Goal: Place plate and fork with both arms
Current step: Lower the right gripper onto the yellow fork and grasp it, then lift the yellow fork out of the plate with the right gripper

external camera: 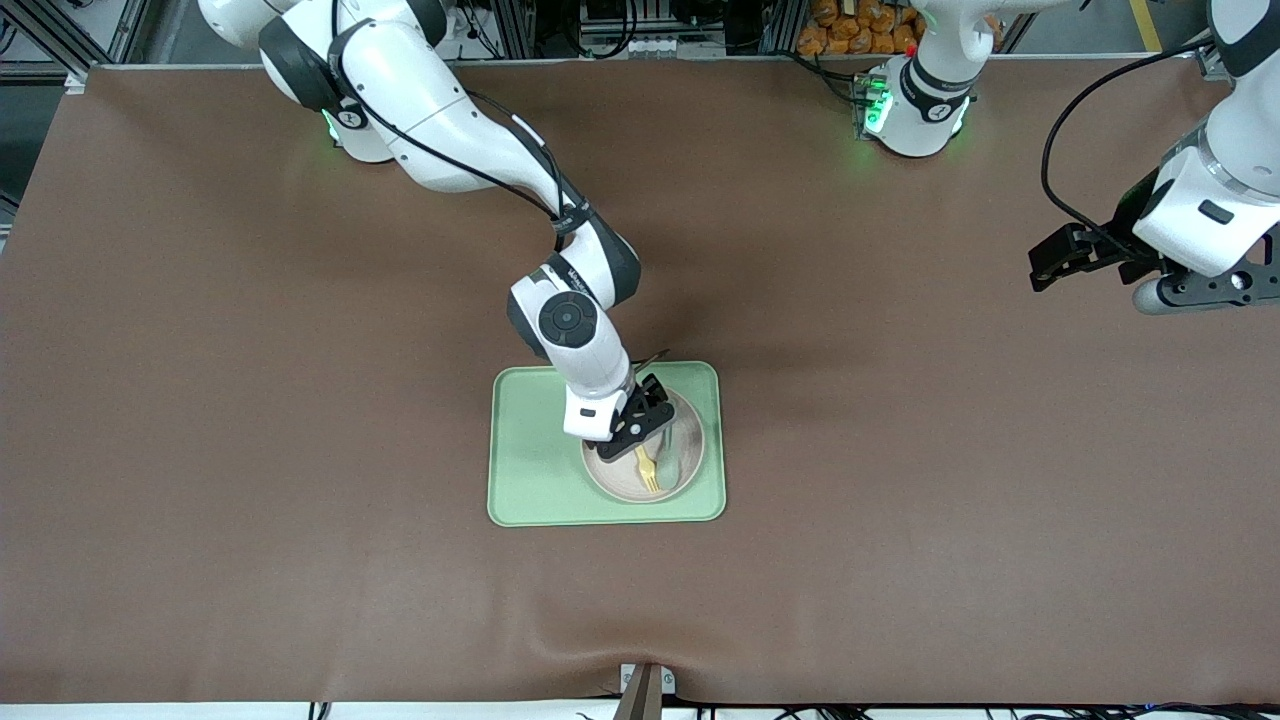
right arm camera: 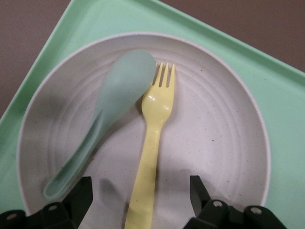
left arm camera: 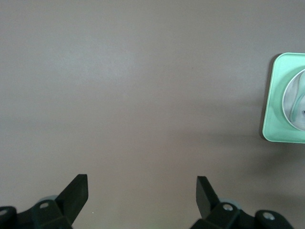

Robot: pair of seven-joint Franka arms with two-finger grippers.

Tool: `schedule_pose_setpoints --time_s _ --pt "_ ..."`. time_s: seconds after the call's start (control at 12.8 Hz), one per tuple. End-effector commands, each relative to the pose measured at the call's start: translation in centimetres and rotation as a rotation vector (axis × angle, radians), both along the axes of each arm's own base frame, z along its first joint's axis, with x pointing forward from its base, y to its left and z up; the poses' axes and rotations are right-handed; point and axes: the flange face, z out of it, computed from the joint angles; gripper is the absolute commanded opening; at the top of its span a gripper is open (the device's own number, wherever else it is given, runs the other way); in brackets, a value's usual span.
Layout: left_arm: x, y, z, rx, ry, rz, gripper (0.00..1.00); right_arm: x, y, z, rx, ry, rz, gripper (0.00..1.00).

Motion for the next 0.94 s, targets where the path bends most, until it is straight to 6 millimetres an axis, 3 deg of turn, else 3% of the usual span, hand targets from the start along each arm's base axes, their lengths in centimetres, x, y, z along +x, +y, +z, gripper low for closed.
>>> schedule_pose_setpoints --time_s 0.0,0.16,0.39,0.55,0.7,0.86 --pt "-0.5 0.3 0.4 0.026 -0.019 -0.01 1.0 0.1 0.6 -0.2 -0.004 -0.013 0.015 0.79" --pt "-0.5 0.2 0.4 0.023 -0.018 -0.01 1.0 0.0 0.5 -0.9 -0.008 -0.006 0.012 0.67" --pt "-0.5 0.3 0.4 0.023 -0.02 -0.009 1.0 0.0 0.5 -1.0 -0.006 -0.003 0.009 0.28" --pt "-0.4 0.6 0.4 0.023 -0.02 -0.006 1.0 0.0 0.5 -1.0 -0.007 -0.001 0.009 0.1" --pt "-0.4 0.8 0.4 0.023 -0.02 -0.001 1.0 0.1 0.4 -0.8 -0.006 -0.004 0.007 0.0" --pt "-0.4 0.8 0.5 0.025 -0.021 -0.003 1.0 0.2 0.6 0.4 0.004 -0.01 0.005 0.0"
